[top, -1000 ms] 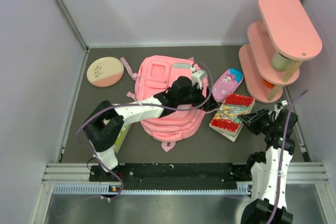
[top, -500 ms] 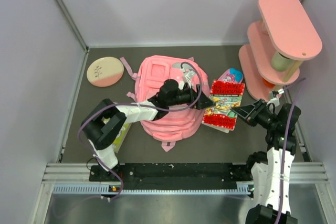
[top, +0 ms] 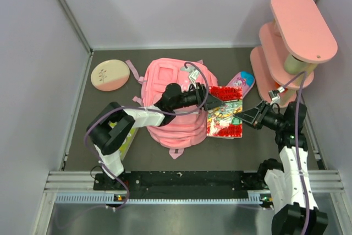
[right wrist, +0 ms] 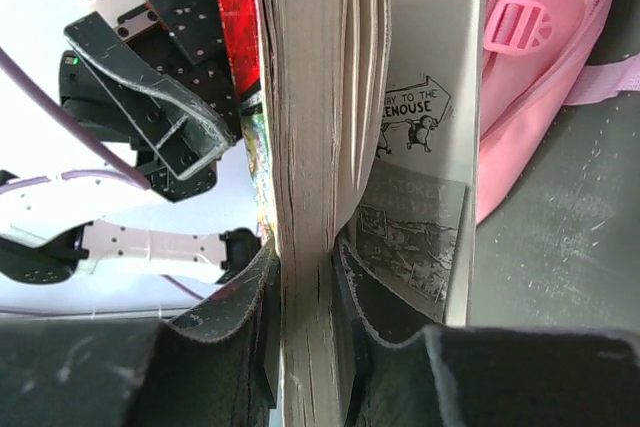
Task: Pack the student bag
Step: Pick up the book from the center of the board.
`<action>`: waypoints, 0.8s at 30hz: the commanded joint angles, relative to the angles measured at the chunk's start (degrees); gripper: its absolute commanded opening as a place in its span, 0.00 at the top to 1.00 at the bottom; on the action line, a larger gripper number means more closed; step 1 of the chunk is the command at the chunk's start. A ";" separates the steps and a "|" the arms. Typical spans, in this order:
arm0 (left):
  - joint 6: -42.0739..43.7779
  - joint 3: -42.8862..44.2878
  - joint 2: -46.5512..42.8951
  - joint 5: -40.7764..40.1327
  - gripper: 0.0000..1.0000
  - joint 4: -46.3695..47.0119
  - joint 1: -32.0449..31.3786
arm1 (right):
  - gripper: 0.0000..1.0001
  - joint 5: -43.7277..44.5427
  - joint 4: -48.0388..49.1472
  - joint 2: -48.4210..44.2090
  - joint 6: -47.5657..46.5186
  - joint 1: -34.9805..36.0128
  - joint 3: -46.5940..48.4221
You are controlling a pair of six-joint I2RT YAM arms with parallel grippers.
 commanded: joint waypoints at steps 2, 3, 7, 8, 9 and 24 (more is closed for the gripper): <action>3.40 -0.12 -2.72 1.39 0.55 1.74 0.35 | 1.00 -1.87 7.55 1.92 -0.18 1.39 -1.19; 3.23 -0.20 -2.46 1.91 0.62 2.18 0.35 | 1.00 -1.96 9.13 2.27 0.08 1.83 -1.10; 2.88 -0.56 -2.37 2.89 1.00 2.80 0.70 | 1.00 0.04 7.66 5.70 -2.98 3.85 0.39; 2.96 -1.17 -2.80 2.02 1.00 2.02 0.70 | 0.96 0.67 6.18 6.14 -4.30 3.85 1.70; 3.40 -1.69 -4.11 1.40 1.00 1.23 1.22 | 0.79 2.41 2.94 7.10 -7.18 3.77 3.36; 9.83 -16.99 -41.54 -38.67 1.00 -25.68 4.74 | 0.01 25.27 7.28 -7.12 11.03 16.40 -5.31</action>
